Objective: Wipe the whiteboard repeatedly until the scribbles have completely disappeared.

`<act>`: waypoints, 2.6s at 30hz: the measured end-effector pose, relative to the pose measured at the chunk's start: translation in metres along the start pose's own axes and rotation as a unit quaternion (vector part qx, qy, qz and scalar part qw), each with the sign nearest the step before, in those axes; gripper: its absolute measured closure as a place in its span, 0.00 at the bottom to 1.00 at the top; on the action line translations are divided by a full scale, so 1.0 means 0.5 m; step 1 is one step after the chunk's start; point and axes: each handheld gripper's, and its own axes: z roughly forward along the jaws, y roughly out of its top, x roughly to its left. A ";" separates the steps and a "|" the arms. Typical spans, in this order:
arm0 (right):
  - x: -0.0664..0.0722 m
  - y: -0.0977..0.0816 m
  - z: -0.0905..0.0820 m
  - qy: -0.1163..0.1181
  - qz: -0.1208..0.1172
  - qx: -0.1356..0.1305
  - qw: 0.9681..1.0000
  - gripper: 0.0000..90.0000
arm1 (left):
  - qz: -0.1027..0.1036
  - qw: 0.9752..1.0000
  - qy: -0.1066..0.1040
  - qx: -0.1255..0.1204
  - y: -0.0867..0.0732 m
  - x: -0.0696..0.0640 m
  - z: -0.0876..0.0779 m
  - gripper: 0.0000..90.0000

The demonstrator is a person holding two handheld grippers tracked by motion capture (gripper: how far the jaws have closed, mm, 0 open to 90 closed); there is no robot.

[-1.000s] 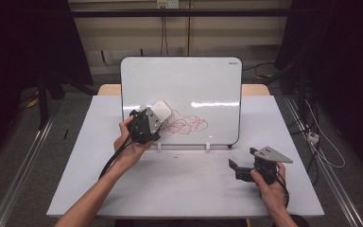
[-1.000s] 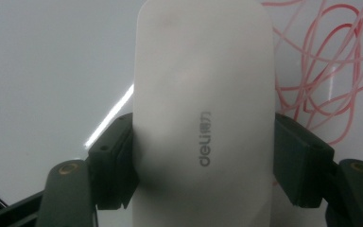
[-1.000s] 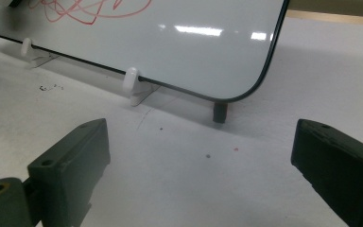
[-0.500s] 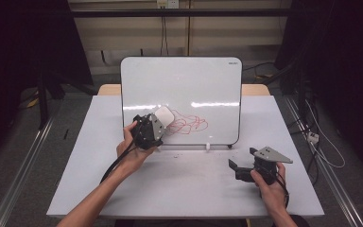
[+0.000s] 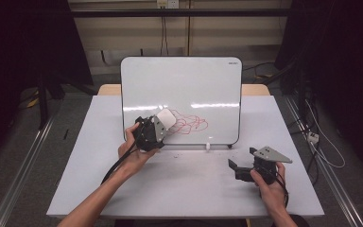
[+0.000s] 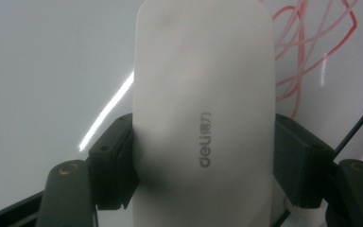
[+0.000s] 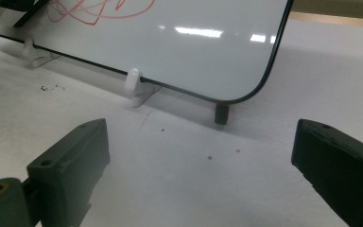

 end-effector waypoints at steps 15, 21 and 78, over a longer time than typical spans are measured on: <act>-0.001 0.000 0.000 0.002 0.001 0.000 1.000 0.06 | -0.021 1.000 0.005 -0.005 0.045 0.063 0.009 0.35; -0.001 0.000 0.001 0.002 0.001 0.000 1.000 0.06 | -0.014 1.000 0.020 -0.002 0.051 0.059 0.010 0.35; 0.000 0.000 -0.002 0.005 0.003 -0.001 1.000 0.06 | -0.042 0.999 0.005 0.014 0.040 0.043 0.007 0.35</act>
